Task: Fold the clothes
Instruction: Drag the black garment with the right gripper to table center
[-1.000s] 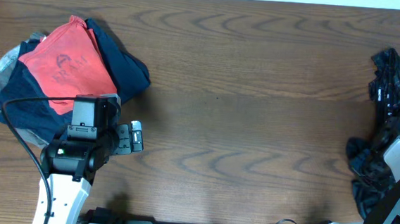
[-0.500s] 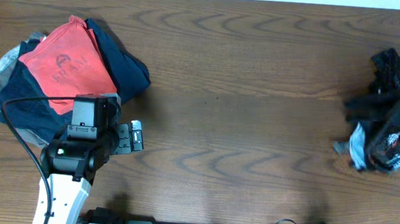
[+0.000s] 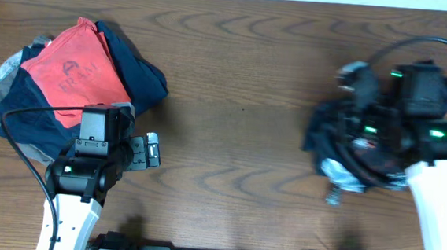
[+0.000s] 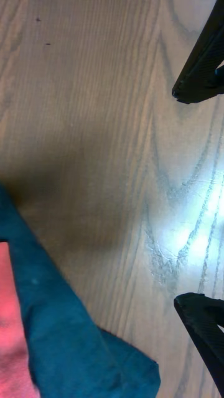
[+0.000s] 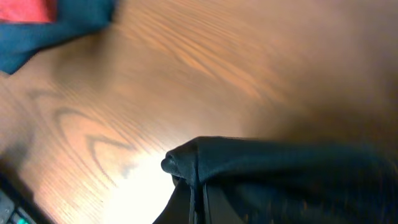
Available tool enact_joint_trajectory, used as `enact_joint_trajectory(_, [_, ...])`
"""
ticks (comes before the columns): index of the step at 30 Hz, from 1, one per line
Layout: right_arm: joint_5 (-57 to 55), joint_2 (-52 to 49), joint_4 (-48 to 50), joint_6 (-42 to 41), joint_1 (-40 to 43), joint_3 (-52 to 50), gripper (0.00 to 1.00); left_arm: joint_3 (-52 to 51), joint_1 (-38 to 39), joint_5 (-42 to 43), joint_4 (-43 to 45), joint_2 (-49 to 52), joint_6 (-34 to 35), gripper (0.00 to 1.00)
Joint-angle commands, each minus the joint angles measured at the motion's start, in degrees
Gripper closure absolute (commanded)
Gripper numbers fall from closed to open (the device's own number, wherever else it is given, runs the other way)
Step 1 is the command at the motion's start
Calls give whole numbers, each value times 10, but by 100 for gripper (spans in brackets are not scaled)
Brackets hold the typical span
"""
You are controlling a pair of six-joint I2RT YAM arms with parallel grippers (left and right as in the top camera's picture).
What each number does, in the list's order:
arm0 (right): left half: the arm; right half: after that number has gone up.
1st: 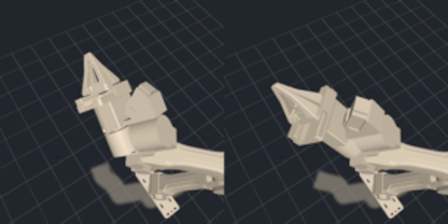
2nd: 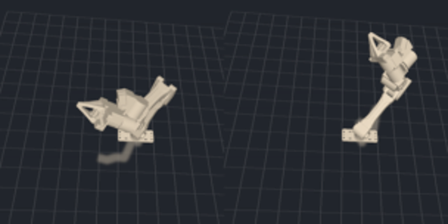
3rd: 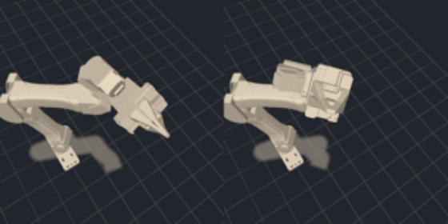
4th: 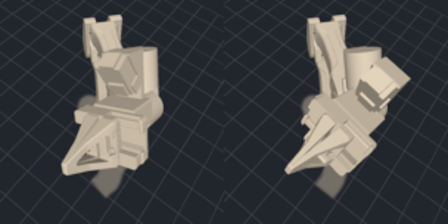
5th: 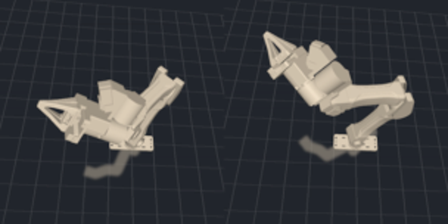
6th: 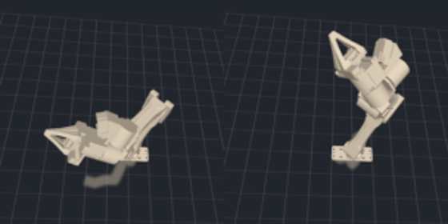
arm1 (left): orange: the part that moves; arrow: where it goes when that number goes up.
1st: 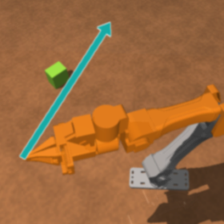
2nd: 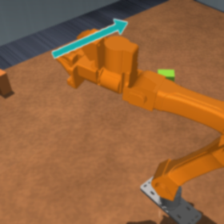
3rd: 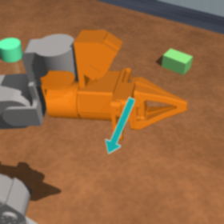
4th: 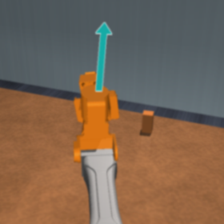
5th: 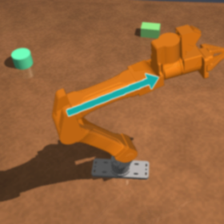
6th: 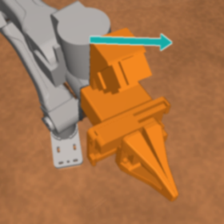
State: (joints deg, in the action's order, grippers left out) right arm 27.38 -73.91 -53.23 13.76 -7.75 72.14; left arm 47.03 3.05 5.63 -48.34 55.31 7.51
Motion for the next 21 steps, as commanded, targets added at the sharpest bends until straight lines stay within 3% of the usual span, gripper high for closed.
enact_joint_trajectory(1, [40, -37, 57, 26, -90, -10, 97, 11, -1, 0, 8, 1, 3, 2])
enact_joint_trajectory(3, [28, -65, 98, 25, -133, -10, 91, 11, -1, 0, 12, 1, 3, 2])
enact_joint_trajectory(5, [-31, -90, 128, -6, -159, -10, 76, 11, -1, 2, 13, 1, 3, 2])
enact_joint_trajectory(10, [-323, -110, 132, -228, -158, -10, 54, 11, -1, 50, 26, 1, 3, 2])
enact_joint_trajectory(13, [-400, -94, 97, -307, -130, -9, 36, 10, -1, 107, 66, 2, 3, 2])
enact_joint_trajectory(15, [-400, -78, 75, -307, -106, -9, 10, 9, -1, 142, 100, 8, 3, 2])
enact_joint_trajectory(16, [-400, -70, 63, -307, -93, -9, 4, 8, -1, 150, 114, 14, 3, 2])
enact_joint_trajectory(21, [-378, -39, -1, -307, -19, -9, 1, 8, 23, 158, 177, 81, 3, 2])
